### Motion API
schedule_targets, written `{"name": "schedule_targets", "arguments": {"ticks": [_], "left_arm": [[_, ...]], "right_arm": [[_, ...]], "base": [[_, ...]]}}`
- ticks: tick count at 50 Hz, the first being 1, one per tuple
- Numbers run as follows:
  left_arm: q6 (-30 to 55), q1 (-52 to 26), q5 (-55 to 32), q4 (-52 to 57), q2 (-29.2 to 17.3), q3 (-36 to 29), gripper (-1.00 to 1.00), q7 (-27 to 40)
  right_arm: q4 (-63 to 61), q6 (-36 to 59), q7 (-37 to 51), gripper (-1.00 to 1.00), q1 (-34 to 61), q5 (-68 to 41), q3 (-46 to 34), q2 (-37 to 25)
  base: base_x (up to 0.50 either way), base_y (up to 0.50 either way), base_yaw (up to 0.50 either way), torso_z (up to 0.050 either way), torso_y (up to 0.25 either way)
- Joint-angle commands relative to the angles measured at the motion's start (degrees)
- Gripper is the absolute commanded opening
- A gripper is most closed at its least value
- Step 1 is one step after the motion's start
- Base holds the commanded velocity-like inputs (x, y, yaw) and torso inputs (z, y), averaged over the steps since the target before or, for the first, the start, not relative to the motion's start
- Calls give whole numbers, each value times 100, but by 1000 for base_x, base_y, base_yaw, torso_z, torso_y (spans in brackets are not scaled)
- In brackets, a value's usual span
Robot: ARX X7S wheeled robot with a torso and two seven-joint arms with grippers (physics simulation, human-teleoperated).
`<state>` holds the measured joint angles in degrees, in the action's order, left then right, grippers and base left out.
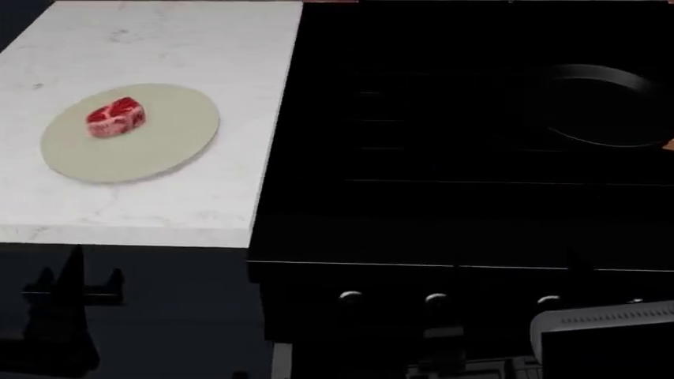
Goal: Pick the pork loin from the plate and place it in the pan.
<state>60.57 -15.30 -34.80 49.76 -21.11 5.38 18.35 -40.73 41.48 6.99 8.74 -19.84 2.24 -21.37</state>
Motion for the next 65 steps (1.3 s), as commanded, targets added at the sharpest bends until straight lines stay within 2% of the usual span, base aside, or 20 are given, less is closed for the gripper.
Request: {"name": "schedule_targets", "arguments": {"ticks": [1,25,34,36,47,65], "left_arm": [[-219,66,-33,-60,132,215,100,-196],[-242,9,-99,-98,105,181,100,-113],[-76,-180,-214,-48,36,245,100,-39],[-88,-215,-218,-45,13,253,100,-45],[-326,-176,-93,-178,-10,129,100,-91],[-89,-408,-301,-79,-130,163,100,-27]], "right_arm": [[33,-82,-82,100,-34,57,78,51],[93,-22,-12,100,78,-39,71,75],[21,1026,181,100,577,-187,-19,-53],[-79,944,58,100,611,-300,75,-89],[-214,910,14,100,635,-485,263,-68],[-356,942,153,100,571,-516,319,-59]], "base": [[-1,500,0,0,0],[-1,483,0,0,0],[0,0,0,0,0],[0,0,0,0,0],[489,2,0,0,0],[500,2,0,0,2]]}}
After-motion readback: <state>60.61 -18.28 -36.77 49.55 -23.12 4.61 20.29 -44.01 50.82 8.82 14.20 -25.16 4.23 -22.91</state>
